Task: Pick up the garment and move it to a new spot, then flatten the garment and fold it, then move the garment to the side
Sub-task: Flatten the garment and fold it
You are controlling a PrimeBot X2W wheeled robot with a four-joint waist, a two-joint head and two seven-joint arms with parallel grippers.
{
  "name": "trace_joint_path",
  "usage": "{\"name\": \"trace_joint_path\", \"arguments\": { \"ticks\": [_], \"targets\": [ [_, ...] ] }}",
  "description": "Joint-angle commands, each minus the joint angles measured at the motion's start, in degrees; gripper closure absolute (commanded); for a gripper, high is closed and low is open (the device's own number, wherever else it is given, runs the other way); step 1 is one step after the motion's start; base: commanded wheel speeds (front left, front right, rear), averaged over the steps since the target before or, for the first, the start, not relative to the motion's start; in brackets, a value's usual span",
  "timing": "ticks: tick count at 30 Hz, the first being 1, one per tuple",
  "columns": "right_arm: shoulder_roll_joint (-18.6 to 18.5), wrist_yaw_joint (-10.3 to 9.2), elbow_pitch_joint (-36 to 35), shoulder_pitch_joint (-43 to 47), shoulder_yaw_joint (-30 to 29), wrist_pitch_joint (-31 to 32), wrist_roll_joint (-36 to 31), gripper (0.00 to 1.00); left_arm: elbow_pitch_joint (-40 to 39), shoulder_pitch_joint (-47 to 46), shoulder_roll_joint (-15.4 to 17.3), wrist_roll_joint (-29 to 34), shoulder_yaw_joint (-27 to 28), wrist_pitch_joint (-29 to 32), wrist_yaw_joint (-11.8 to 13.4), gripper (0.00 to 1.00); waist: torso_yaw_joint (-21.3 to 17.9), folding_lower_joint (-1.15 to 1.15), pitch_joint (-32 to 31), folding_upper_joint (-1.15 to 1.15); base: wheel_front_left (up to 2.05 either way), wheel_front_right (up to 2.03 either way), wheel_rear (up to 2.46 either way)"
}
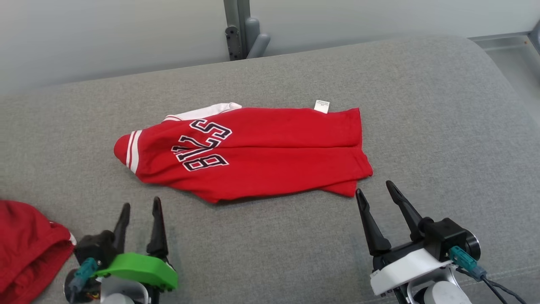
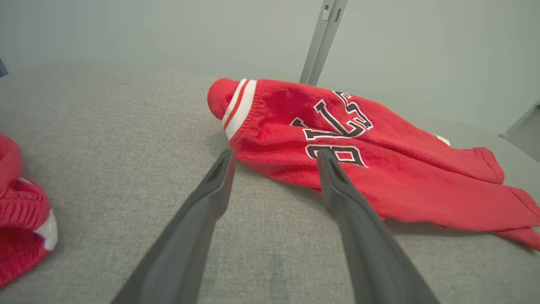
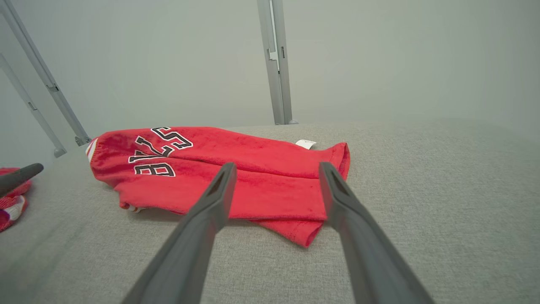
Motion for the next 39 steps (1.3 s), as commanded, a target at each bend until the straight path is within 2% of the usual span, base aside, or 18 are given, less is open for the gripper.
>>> {"name": "trace_joint_path", "arguments": {
  "ticks": [1,4,8,15,18,24,25,26,27,32,39],
  "targets": [
    [-0.3,-0.02,0.0,0.7,-0.2,-0.1,0.0,0.00,0.3,1.1,-0.4,0.8,-0.2,0.0,-0.7,0.00,0.9,0.00,-0.6,0.00,0.00,0.00,0.00],
    [-0.3,-0.02,0.0,1.1,-0.2,-0.1,0.1,0.00,3.3,2.8,-1.7,2.3,-2.5,0.0,-1.9,0.00,1.1,0.00,-0.7,0.00,0.00,0.00,0.00],
    [-0.4,-0.02,0.3,1.2,0.3,-0.1,0.3,0.00,8.3,0.3,-2.8,3.0,-4.9,0.0,-2.8,0.00,0.6,0.00,-0.7,0.00,0.00,0.00,0.00],
    [-0.8,-0.02,0.1,0.2,-0.1,-0.1,0.7,0.00,17.2,-6.2,-3.4,3.7,-10.2,0.0,-2.9,0.00,-2.5,0.00,0.3,0.00,0.00,0.00,0.00],
    [-0.9,-0.02,-0.1,0.0,-0.2,-0.1,0.8,0.00,21.2,-9.5,-3.4,4.0,-11.5,0.0,-0.5,0.00,-3.6,0.00,1.0,0.00,0.00,0.00,0.00],
    [-0.6,-0.02,-0.5,-0.7,-0.2,-0.1,0.8,0.00,25.9,-15.0,-3.4,2.9,-11.9,0.0,2.7,0.00,-5.5,0.00,2.8,0.00,0.00,0.00,0.00],
    [-0.6,-0.02,-0.5,-0.9,-0.2,-0.1,0.8,0.00,25.8,-15.5,-3.4,3.3,-11.7,0.0,3.2,0.06,-5.7,0.00,3.0,0.00,0.00,0.00,0.00],
    [-0.5,-0.02,-0.6,-1.0,-0.3,-0.1,0.8,0.00,25.4,-16.0,-3.4,3.6,-11.3,0.0,3.5,0.64,-5.8,0.00,3.2,0.00,0.00,0.00,0.00],
    [-0.4,-0.02,-0.6,-1.1,-0.3,-0.1,0.8,0.00,25.0,-16.2,-3.4,4.0,-11.0,0.0,3.6,1.00,-5.9,0.00,3.4,0.00,0.00,0.00,0.00],
    [-0.1,-0.02,-0.6,-0.7,-0.9,-0.1,0.7,0.00,20.2,-14.7,-2.4,7.4,-10.4,0.0,3.9,1.00,-5.4,0.00,3.3,0.00,0.00,0.00,0.00],
    [0.4,-0.02,-0.3,0.2,-1.6,-0.1,1.1,0.00,8.3,-8.4,-0.7,11.0,-9.3,0.0,4.9,1.00,-2.7,0.00,1.9,0.00,0.00,0.00,0.00]
  ]
}}
